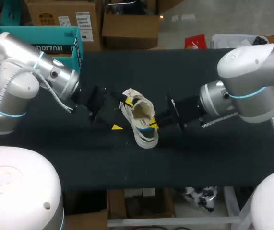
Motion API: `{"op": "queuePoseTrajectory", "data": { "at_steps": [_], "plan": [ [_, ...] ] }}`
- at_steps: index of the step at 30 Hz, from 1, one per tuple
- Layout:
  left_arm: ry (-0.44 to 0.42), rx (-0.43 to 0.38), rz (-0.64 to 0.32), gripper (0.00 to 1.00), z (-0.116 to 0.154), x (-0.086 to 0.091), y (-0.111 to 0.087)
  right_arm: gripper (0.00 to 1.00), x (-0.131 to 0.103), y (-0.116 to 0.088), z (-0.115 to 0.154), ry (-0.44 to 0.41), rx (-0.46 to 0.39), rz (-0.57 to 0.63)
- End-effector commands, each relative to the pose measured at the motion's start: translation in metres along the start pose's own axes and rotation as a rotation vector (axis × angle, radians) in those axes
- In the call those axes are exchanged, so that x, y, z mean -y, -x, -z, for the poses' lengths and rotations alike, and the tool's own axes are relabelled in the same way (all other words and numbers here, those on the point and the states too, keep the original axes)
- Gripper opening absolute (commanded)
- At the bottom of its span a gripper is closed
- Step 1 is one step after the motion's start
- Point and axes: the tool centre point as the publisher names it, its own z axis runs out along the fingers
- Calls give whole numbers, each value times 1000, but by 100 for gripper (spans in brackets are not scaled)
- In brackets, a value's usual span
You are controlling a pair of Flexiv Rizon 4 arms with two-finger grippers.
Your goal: Open the shoe tongue, take the insole out of the shoe, put the insole back into the shoe, and pack the shoe into the shoebox
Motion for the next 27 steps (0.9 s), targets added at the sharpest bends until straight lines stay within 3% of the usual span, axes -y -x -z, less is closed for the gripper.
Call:
{"op": "queuePoseTrajectory", "data": {
  "at_steps": [1, 2, 5, 12, 27],
  "plan": [
    [48, -44, 111, 100, 27, 3, 0, 0, 5, -10, -4, 25, 35, 16],
    [68, -78, 198, 100, 34, 1, 1, 0, 4, -12, -8, 22, 44, 25],
    [68, -87, 330, 100, 57, 0, 3, 0, -2, -14, -19, 3, 72, 32],
    [72, -84, 429, 100, 82, -1, -2, 0, -17, -8, -39, -7, 111, 39],
    [61, -91, 452, 100, 86, -5, -4, 0, -43, 23, -55, 59, 177, 27]
  ]
}}
